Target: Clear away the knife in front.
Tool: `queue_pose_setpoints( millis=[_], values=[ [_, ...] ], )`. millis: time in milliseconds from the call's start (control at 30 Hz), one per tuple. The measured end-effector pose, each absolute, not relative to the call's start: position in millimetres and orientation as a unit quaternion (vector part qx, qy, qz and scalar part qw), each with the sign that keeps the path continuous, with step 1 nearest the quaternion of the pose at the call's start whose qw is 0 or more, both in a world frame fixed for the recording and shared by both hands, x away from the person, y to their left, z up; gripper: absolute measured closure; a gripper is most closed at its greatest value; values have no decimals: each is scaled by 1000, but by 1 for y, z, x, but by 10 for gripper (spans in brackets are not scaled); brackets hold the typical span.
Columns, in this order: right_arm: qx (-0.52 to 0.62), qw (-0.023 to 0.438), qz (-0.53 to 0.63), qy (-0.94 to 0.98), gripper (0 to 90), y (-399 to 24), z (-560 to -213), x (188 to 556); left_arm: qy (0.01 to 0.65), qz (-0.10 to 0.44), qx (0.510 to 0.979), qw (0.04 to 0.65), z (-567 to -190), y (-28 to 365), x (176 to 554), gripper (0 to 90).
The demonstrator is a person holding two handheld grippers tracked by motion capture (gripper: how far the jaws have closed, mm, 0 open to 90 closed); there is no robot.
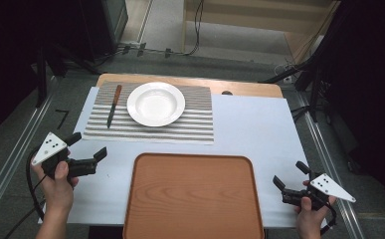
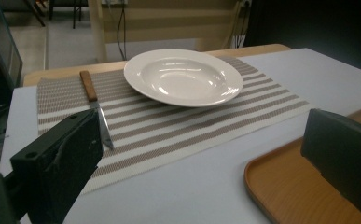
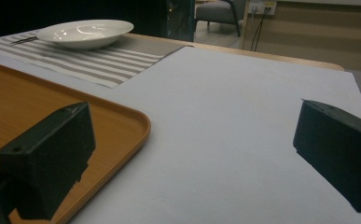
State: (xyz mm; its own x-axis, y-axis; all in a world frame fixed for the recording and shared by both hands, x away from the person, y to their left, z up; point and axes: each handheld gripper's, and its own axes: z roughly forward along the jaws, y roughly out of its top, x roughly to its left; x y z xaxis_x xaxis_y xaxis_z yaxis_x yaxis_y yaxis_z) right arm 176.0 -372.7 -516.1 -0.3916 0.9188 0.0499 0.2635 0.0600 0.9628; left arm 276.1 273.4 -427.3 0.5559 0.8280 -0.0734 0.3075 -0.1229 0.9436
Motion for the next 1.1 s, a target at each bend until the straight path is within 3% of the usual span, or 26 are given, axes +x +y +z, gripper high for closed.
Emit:
queue_pose_setpoints(
  millis=[667,867,1100],
  values=[
    [447,317,517,658,0,-372,-516,176,404,235,706,533,-405,257,333,0],
    [447,317,515,659,0,-372,-516,176,415,245,710,514,-396,250,353,26],
    [446,317,516,659,0,-372,-516,176,434,221,719,496,-392,243,382,34]
  ],
)
